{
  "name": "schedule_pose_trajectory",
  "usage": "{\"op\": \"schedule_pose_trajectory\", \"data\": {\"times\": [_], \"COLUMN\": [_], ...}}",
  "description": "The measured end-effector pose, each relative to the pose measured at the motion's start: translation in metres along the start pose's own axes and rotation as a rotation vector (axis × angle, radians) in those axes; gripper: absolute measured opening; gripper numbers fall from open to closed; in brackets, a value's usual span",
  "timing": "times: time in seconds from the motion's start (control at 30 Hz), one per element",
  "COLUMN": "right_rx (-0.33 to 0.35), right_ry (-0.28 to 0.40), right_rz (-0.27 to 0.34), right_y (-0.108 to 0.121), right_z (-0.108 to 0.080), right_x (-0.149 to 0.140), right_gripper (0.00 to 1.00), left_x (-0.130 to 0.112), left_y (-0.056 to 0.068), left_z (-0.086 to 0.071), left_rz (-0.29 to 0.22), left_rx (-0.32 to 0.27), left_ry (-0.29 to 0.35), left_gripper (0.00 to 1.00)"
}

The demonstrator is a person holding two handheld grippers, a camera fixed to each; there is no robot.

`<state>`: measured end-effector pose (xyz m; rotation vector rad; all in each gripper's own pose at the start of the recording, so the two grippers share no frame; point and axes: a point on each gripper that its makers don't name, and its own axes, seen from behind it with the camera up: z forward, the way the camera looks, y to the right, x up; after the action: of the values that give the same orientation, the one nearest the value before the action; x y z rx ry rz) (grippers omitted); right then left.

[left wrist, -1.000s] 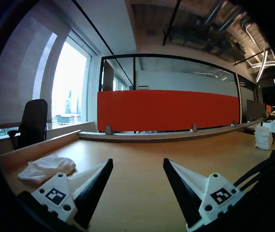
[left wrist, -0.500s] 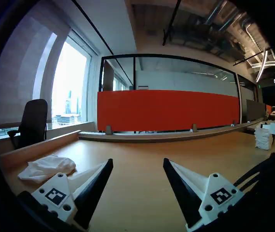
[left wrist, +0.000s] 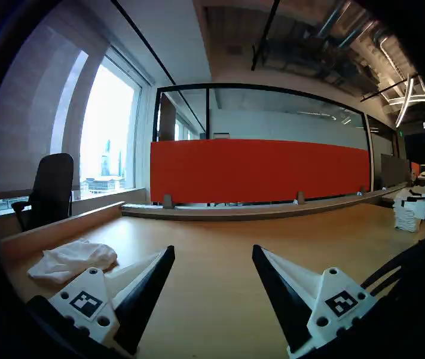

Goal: Fold towel

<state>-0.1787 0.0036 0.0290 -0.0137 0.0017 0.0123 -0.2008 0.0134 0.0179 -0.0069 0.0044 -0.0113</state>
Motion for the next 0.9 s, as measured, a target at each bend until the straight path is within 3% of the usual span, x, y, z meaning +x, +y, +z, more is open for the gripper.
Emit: {"op": "schedule_pose_trajectory", "data": {"times": [0.9], "right_rx": [0.017], "right_ry": [0.009], "right_rz": [0.006], "right_y": [-0.0028], "right_z": [-0.0043], "right_x": [0.0072], "right_gripper": [0.99], "left_x": [-0.0004], "left_y": [0.0003], "left_z": [0.0008], "left_rz": [0.000], "left_rx": [0.000], "left_ry": [0.000], "left_gripper": [0.96]}}
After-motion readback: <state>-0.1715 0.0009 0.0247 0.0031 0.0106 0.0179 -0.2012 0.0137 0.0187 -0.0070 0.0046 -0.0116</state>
